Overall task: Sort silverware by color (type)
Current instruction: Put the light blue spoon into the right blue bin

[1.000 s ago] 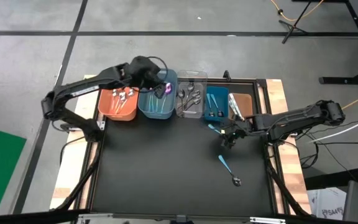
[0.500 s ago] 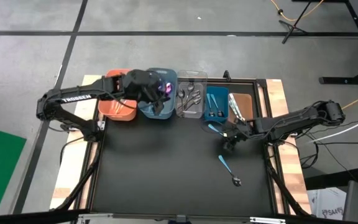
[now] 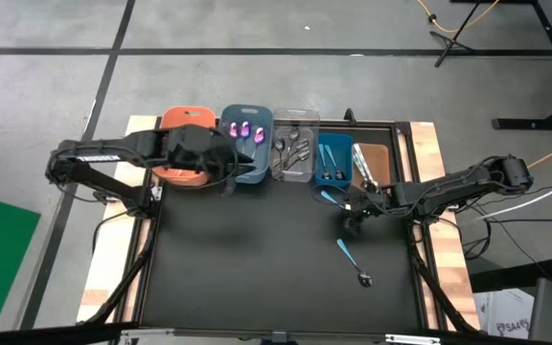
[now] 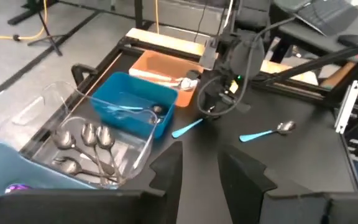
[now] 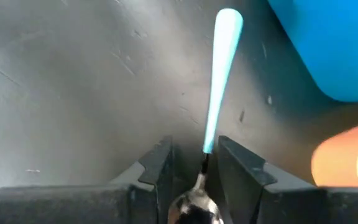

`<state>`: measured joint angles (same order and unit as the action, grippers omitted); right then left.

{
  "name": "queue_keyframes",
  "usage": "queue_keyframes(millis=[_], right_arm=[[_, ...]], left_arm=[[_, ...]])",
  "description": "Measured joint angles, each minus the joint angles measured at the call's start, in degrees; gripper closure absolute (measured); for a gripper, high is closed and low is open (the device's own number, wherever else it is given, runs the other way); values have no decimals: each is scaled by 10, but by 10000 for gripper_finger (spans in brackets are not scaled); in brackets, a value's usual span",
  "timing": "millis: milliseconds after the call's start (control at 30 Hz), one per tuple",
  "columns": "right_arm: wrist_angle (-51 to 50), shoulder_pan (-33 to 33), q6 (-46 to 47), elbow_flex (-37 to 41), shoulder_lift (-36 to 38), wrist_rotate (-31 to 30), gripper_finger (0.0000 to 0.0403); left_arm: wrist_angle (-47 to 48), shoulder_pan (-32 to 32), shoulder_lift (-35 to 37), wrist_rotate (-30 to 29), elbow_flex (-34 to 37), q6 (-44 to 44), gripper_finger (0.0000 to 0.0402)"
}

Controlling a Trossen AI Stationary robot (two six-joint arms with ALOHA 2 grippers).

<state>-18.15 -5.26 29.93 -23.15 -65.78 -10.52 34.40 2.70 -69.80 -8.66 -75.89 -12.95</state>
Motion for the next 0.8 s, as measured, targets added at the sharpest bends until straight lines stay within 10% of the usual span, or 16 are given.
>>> queue_keyframes(millis=[467, 800], right_arm=[[12, 0, 15, -19, -1, 17, 288], [-8, -1, 50, -32, -1, 37, 288]], left_arm=[[101, -85, 122, -97, 8, -13, 305], [8, -146, 283, -171, 195, -8, 305]])
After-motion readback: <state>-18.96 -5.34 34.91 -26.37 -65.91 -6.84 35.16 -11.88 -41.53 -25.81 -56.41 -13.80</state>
